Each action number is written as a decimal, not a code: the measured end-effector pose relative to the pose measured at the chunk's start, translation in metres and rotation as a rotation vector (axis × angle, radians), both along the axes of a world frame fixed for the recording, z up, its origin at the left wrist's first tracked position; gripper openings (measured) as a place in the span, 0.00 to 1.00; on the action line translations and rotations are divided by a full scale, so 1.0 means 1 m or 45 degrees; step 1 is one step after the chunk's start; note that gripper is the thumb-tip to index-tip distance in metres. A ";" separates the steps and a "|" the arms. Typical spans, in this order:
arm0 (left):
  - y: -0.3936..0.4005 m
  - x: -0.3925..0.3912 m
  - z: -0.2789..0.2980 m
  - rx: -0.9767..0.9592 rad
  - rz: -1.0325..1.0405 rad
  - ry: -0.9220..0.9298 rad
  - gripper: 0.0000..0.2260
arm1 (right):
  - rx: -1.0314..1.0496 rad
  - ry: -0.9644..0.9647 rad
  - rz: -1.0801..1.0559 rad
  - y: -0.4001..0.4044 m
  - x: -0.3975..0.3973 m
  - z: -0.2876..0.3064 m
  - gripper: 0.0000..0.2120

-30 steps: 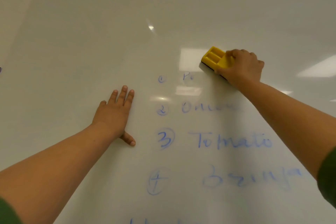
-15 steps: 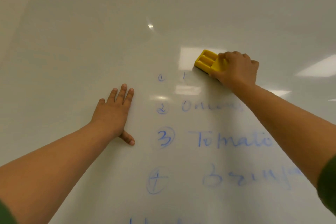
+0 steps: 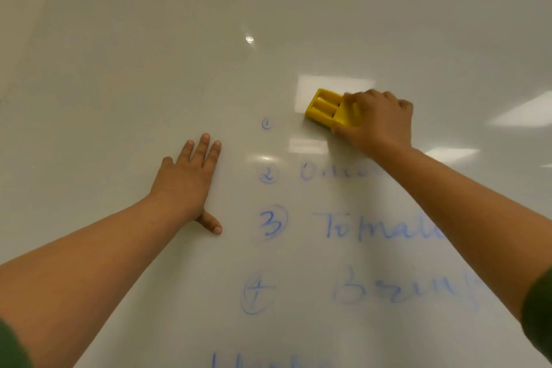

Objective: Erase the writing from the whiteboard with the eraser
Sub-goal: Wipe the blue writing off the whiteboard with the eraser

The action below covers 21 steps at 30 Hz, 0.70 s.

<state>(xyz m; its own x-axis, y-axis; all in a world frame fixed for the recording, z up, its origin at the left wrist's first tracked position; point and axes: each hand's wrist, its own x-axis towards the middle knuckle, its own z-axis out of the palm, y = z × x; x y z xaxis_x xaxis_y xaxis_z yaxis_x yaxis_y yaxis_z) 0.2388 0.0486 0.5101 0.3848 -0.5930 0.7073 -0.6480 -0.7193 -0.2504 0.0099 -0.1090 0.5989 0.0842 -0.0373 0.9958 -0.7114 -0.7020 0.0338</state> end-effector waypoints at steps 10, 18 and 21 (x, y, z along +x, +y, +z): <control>0.000 -0.001 0.000 0.016 0.029 -0.010 0.67 | -0.026 0.002 0.111 0.016 0.038 0.002 0.23; 0.000 0.004 -0.001 0.002 -0.011 -0.018 0.67 | -0.020 -0.127 0.054 -0.001 0.014 0.007 0.23; 0.000 0.006 -0.001 -0.001 -0.023 -0.030 0.67 | 0.055 -0.216 0.122 0.010 0.032 0.033 0.23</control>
<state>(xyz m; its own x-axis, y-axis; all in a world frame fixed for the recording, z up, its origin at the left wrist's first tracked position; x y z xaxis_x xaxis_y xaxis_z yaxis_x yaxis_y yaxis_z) 0.2444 0.0487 0.5095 0.3571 -0.5993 0.7164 -0.6551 -0.7075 -0.2653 0.0422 -0.0992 0.6316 -0.0793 -0.0803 0.9936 -0.6343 -0.7648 -0.1124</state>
